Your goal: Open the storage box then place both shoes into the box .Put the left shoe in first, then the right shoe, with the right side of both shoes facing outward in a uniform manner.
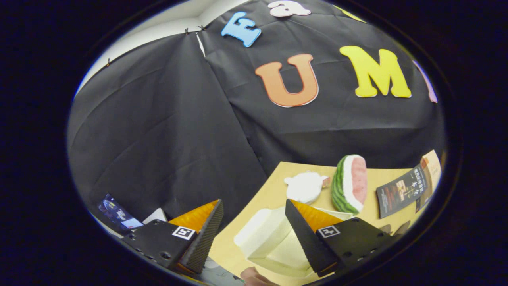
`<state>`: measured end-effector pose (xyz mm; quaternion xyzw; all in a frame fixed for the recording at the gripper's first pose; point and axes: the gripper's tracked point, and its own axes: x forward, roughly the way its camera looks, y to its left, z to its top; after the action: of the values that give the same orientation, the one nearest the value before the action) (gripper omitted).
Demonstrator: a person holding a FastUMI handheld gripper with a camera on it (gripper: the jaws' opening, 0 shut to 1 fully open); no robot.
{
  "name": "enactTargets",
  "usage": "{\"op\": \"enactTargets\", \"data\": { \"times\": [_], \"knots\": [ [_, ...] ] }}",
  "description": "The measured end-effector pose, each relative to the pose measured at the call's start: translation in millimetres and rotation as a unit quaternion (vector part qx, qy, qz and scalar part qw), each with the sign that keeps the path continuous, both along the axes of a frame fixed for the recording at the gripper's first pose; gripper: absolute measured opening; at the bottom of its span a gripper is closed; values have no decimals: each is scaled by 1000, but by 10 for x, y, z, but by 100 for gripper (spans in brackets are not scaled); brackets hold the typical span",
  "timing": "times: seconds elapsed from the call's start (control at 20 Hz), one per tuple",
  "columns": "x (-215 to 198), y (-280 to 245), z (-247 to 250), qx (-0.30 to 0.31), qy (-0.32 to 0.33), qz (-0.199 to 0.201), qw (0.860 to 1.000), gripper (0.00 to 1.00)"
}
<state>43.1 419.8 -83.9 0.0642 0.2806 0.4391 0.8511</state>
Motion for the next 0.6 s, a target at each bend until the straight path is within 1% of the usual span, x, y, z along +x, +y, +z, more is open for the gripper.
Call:
{"op": "enactTargets", "data": {
  "times": [0.3, 0.6],
  "knots": [
    [422, -773, -573, -30, 44, -55, 997, 96],
    [749, -1577, -1245, -80, 80, -112, 987, 96]
  ]
}}
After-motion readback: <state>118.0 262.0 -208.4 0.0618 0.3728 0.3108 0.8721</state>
